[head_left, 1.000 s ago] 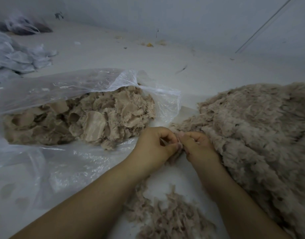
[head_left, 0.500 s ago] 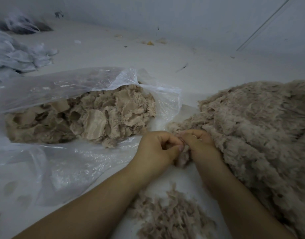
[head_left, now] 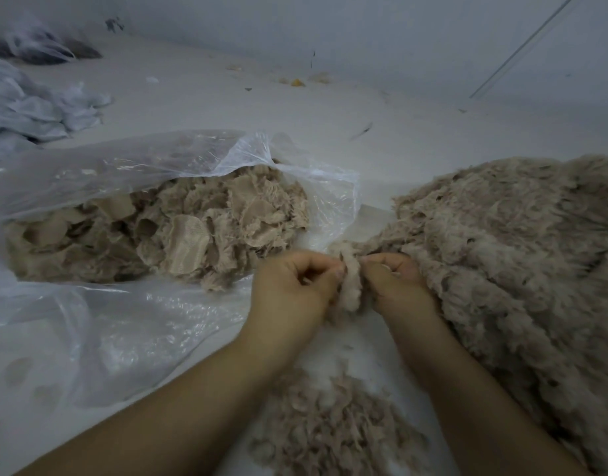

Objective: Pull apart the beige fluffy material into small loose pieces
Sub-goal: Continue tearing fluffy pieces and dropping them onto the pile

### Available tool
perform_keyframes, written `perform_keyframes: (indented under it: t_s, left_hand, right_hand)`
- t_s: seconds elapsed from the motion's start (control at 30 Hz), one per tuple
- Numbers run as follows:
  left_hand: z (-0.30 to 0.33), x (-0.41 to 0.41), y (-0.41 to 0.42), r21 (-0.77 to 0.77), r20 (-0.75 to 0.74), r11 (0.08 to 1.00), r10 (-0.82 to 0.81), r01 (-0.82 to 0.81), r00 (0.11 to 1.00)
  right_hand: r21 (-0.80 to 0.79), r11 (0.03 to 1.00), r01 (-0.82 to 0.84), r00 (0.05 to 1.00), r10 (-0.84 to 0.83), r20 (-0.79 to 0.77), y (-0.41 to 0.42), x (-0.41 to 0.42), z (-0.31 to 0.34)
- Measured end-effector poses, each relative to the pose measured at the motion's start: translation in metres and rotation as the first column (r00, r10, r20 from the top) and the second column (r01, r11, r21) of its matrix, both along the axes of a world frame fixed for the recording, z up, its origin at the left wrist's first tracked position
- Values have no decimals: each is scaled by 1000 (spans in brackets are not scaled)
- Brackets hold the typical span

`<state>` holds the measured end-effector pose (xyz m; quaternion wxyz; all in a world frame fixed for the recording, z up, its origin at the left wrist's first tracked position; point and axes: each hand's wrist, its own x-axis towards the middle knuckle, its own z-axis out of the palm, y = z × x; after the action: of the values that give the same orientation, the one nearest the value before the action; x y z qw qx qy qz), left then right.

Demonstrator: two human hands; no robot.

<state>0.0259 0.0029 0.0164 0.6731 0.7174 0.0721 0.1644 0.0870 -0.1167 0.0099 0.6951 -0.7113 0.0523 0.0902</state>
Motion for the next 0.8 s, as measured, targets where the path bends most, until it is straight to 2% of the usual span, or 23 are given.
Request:
perform_keyframes:
  t_s: [0.17, 0.3, 0.37, 0.5, 0.6, 0.67, 0.73, 0.8]
  left_hand:
    - [9, 16, 15, -106, 18, 994, -24, 26, 1000]
    - [2, 16, 13, -105, -13, 994, 9, -10, 1000]
    - [1, 18, 12, -56, 0, 998, 24, -24, 1000]
    - [3, 17, 6, 142, 82, 989, -43, 31, 996]
    - [0, 17, 3, 217, 75, 976, -50, 32, 996]
    - [-3, 18, 5, 123, 33, 992, -8, 4, 999]
    - [-4, 19, 8, -75, -6, 997, 5, -6, 1000]
    - [-3, 18, 10, -205, -30, 979, -6, 0, 1000]
  right_hand:
    - [23, 999, -25, 998, 24, 54, 2, 3, -3]
    - [3, 1000, -28, 990, 27, 138, 1, 1, -6]
    - [14, 999, -45, 987, 42, 153, -1, 1, -5]
    - [35, 977, -208, 961, 198, 195, -1, -7, 1]
    - [12, 982, -189, 966, 183, 181, -1, -7, 3]
    - [32, 988, -150, 981, 145, 126, -2, -4, 1]
    - [64, 988, -143, 987, 138, 82, -1, -2, 0]
    - [61, 988, -145, 987, 141, 71, 0, -1, -1]
